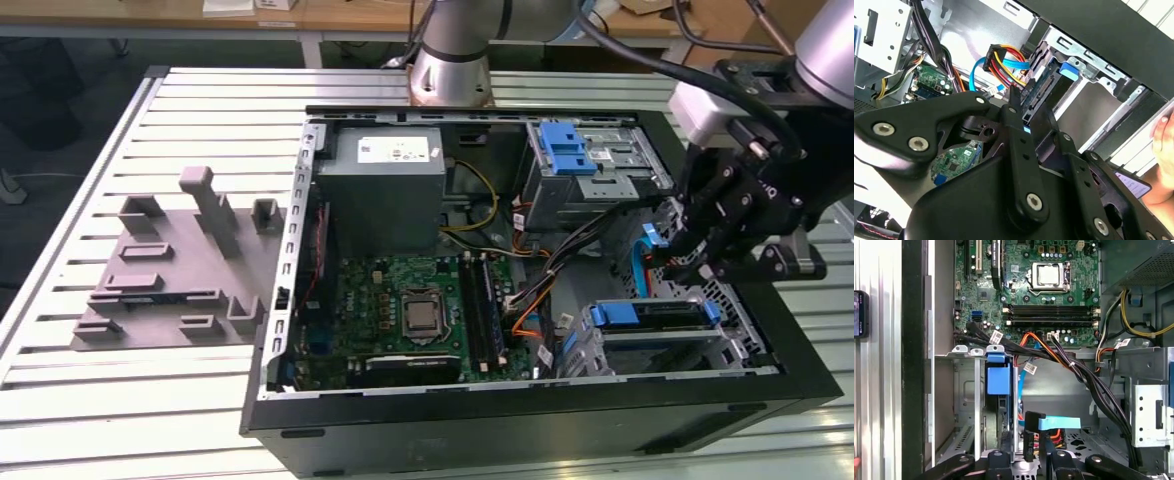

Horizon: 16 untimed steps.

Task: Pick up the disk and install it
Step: 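Insert the first disk wire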

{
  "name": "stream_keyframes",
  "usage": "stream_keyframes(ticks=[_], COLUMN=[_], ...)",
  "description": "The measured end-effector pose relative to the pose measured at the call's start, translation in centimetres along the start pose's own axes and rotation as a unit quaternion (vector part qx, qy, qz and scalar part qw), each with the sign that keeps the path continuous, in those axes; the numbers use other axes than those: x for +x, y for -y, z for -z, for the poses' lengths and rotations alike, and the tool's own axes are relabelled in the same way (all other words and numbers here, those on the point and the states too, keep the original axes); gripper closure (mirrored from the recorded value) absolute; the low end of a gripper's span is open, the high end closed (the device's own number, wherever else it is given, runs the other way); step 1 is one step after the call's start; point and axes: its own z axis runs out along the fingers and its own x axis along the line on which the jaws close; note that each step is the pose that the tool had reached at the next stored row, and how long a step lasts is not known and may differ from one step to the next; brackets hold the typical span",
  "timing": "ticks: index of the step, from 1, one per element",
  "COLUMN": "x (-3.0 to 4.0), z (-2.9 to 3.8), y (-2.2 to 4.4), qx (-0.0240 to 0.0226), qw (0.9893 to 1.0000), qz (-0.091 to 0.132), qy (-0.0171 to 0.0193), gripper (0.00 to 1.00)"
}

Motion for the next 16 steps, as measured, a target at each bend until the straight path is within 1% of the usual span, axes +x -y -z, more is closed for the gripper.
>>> stream_keyframes(ticks=[7, 11, 13, 14, 15, 16], x=[-0.34, -0.39, -0.39, -0.39, -0.39, -0.39], z=[-0.7, -0.88, -0.94, -0.95, -0.95, -0.96], y=[0.02, 0.03, 0.03, 0.03, 0.03, 0.03], qx=[0.0, 0.0, 0.0, 0.0, 0.0, 0.0], qw=[1.0, 1.0, 1.0, 1.0, 1.0, 1.0], qz=[0.0, 0.0, 0.0, 0.0, 0.0, 0.0], qy=[0.0003, 0.0002, 0.0002, 0.0002, 0.0001, 0.0002], gripper=[0.64, 0.66, 0.78, 0.78, 0.84, 0.84])
